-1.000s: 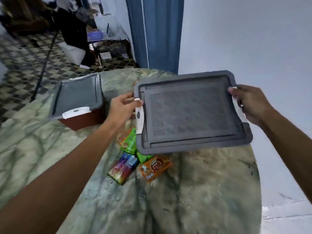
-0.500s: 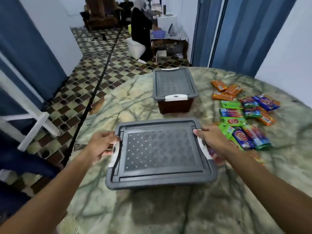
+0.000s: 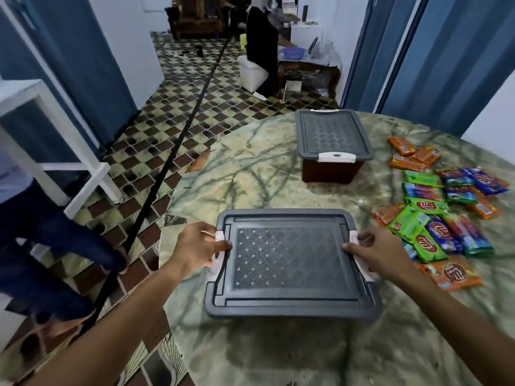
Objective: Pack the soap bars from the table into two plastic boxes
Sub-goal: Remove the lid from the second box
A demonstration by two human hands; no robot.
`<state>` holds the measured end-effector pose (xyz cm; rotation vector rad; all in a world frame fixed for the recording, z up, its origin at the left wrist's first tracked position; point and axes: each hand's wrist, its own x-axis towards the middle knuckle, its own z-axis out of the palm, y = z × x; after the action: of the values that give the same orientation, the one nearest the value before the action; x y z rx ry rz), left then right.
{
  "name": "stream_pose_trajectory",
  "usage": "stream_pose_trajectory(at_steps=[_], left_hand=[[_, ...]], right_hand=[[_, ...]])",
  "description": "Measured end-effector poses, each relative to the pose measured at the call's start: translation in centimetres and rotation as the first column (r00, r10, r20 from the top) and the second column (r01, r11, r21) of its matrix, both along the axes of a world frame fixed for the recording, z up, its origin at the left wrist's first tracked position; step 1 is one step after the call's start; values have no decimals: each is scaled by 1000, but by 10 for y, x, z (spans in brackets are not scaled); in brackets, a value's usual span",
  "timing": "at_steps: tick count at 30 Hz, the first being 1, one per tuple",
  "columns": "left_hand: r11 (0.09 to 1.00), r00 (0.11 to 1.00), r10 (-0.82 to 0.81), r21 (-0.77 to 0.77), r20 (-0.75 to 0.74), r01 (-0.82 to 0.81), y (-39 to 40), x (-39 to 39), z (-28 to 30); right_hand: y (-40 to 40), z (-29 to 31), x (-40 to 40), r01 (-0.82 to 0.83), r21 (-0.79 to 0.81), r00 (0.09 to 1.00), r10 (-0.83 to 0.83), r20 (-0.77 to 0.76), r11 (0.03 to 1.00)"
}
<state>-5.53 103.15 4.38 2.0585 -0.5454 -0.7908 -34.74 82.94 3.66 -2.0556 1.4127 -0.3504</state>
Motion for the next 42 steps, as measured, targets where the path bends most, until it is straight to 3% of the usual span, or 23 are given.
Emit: stream_pose_trajectory(at_steps=[3,5,6,8,10,11,12,14,16,19,21,24,28,31,34,38,42], left_hand=[[998,998,-55,14,32,54,-4,2,1],[998,998,-58,31,15,58,-1,4,-2],[1000,999,-22,19,-49,23,3,6,-8],[997,935,62,-27,-348,-76,12,9,-17],[997,859,63,-12,-508,-81,21,10,-20],[997,876,61,-7,-479,-73,22,10,-20],[997,927,73,-10,-367,-83,23,11,-19],[993,993,114,-29,4,-114,22,8,-15],[1000,965,-10,13,264,7,19,0,-4],[952,888,-270,240,372,190,14,-9,0],[932,859,-309,312,408,187,12,-11,2],[929,826,-315,328,466,170,10,-11,7],[932,873,-324,283,366,227,5,-4,33],[920,870,-351,299,345,253,-1,8,53],[920,899,-346,284,268,269,-7,31,72],[993,954,-101,94,281,78,-31,87,86],[996,931,91,-14,353,-92,-64,141,76]], right_hand=[[-2,2,-3,16,50,999,-17,31,999],[-6,1,-8,79,285,976,-132,172,955],[-8,-4,-12,105,458,941,-237,243,883],[-4,-15,-22,95,724,840,-446,310,683],[4,-23,-28,114,789,789,-537,297,604],[7,-23,-29,151,735,799,-519,303,661],[9,-21,-29,190,596,838,-446,316,780],[9,-12,-29,198,134,938,-227,263,971],[13,0,-24,80,-119,985,-61,159,990],[23,8,-7,-57,-82,988,45,-148,995],[29,11,0,-61,-90,964,36,-265,994],[31,19,1,-32,-78,959,9,-282,996],[26,25,4,-51,26,957,57,-286,998],[17,44,10,-55,91,968,75,-239,994],[6,72,28,-87,47,992,91,-86,995],[-34,85,104,-91,30,992,87,93,995],[-78,67,200,-20,197,976,-24,217,980]])
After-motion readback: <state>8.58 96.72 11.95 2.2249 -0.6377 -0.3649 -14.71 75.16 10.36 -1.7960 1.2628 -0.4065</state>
